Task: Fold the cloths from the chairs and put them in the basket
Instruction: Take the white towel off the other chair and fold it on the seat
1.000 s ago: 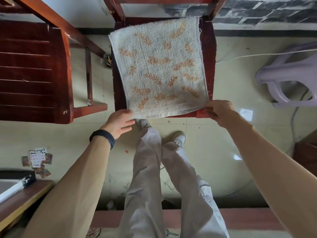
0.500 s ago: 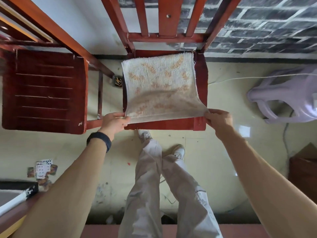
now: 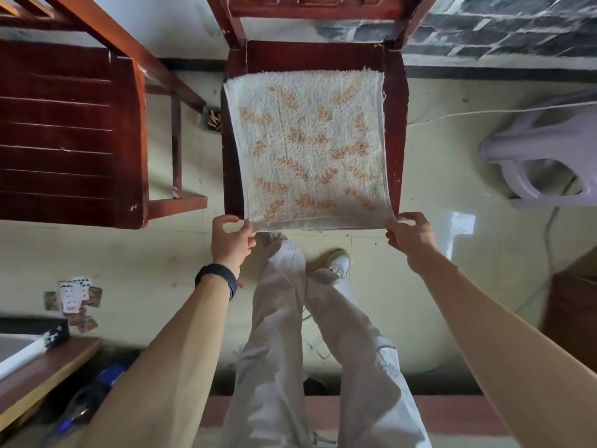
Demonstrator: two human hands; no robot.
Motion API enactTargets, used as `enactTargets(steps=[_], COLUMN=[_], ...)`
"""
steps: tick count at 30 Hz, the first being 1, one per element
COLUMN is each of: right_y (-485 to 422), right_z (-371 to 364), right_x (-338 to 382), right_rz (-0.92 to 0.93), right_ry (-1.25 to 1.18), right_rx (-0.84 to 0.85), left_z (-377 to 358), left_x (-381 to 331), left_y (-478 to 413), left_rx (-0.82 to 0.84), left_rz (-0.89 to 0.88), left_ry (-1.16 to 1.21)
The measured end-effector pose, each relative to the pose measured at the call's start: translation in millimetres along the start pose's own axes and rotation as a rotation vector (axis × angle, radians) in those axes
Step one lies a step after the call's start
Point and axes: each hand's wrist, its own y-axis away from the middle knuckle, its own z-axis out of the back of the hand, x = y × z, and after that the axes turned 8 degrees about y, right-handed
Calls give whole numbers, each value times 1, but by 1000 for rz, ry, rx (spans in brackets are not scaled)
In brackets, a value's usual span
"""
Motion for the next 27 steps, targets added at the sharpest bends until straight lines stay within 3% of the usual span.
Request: enactTargets(steps=[4, 7, 11, 14, 17, 21, 27], right_y=[10, 16, 18, 15, 7, -18, -51], right_z=[6, 10, 13, 10, 2, -9, -27], right_x=[9, 26, 42, 46, 59, 89, 134], right_rz=[41, 85, 175, 380, 477, 529, 523], right_ry=[-67, -118, -61, 257, 326, 327, 247], right_rx=[72, 153, 125, 9, -36, -114, -149], left_z=[9, 11, 20, 26, 26, 20, 3], left_x=[-11, -28, -48, -57, -65, -90, -137], left_y=[11, 10, -1, -13, -26, -53, -93], left_rx=[-2, 58, 194, 311, 290, 235, 180], left_rz=[-70, 9, 59, -136, -383, -527, -593], left_ry=[8, 43, -55, -456, -735, -751, -790])
